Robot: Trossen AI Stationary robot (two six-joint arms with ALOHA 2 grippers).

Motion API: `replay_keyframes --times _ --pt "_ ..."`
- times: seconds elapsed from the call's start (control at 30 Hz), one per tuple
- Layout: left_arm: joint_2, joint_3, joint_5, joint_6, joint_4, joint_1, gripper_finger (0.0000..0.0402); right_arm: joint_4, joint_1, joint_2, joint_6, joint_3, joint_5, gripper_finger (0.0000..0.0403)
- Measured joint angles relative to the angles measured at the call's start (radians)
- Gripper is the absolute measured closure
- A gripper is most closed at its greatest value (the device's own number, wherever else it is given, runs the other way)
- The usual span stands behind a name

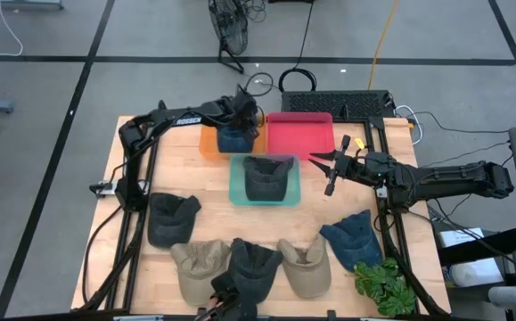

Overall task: Pick & Place hat
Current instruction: Put the top blue cap into the orange bin, then put the right brown cap into the pink bin

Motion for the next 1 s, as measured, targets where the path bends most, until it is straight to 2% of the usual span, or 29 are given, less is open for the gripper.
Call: replay_keyframes --times 0.23,0.43,0.6,0.83,1.0 --pt "0.036 -0.001 -0.001 0.001 -0.001 0.006 0.0291 0.000 0.000 0.000 0.000 0.000 0.000 0.0353" --pt "-0.005 -0.001 -0.005 0.074 0.010 -0.003 0.0291 0.000 0.000 0.000 -0.005 0.000 0.000 0.0353" --pt "-0.103 -0.001 -0.023 0.131 -0.016 -0.015 0.0291 -0.001 0.000 0.000 -0.007 0.000 0.000 0.0353" --pt "-0.289 0.000 -0.025 0.105 -0.097 -0.038 0.0291 -0.001 0.000 0.000 -0.006 0.000 0.000 0.0353" --pt "-0.420 0.000 0.036 0.058 -0.199 -0.077 0.0291 -0.001 0.000 0.000 -0.004 0.000 0.000 0.0353"
